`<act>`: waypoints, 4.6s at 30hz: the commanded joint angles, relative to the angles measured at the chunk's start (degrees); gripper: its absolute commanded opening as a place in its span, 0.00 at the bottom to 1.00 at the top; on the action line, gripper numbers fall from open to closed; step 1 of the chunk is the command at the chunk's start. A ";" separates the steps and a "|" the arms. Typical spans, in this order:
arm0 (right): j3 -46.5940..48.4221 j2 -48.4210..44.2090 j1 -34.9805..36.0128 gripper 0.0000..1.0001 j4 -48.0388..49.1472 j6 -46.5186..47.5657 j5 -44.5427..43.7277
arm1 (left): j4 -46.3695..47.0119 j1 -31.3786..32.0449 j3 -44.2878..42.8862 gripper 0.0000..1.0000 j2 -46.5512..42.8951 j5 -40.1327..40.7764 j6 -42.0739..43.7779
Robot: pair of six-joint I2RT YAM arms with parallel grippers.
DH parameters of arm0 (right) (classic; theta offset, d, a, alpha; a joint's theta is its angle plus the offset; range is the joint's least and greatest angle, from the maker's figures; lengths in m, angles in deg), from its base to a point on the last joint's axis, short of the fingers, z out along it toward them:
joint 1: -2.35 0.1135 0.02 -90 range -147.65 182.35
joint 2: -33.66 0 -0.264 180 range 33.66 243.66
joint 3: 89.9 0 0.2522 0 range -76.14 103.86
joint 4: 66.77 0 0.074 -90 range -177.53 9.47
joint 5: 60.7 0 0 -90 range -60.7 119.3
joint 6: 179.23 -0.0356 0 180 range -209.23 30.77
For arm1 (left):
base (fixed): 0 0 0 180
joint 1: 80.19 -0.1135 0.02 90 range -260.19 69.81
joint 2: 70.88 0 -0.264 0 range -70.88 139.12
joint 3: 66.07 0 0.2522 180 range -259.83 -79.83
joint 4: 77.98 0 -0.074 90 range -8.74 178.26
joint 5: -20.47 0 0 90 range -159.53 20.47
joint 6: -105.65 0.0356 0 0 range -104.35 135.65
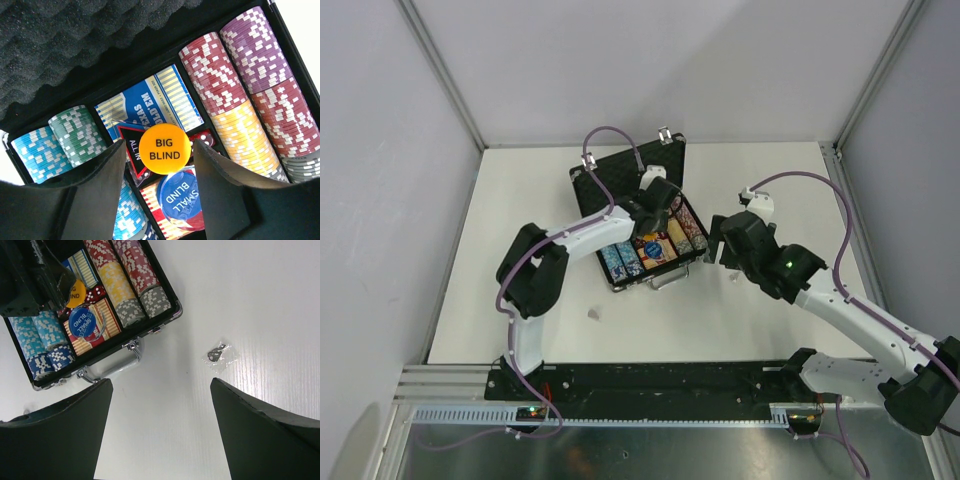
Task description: Pack up texas hold em set
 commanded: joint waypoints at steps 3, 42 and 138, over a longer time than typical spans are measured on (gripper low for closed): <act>-0.08 -1.11 0.66 0.86 1.22 0.21 0.80 | 0.86 -0.34 -0.84 0.61 -6.00 2.46 1.23; 10.45 46.40 22.06 0.74 41.13 9.65 41.60 | -0.41 -0.34 23.27 0.78 -64.51 11.59 6.67; 13.31 40.68 4.72 0.07 28.08 14.26 15.36 | 1.32 -0.33 26.22 0.83 -66.87 12.60 6.54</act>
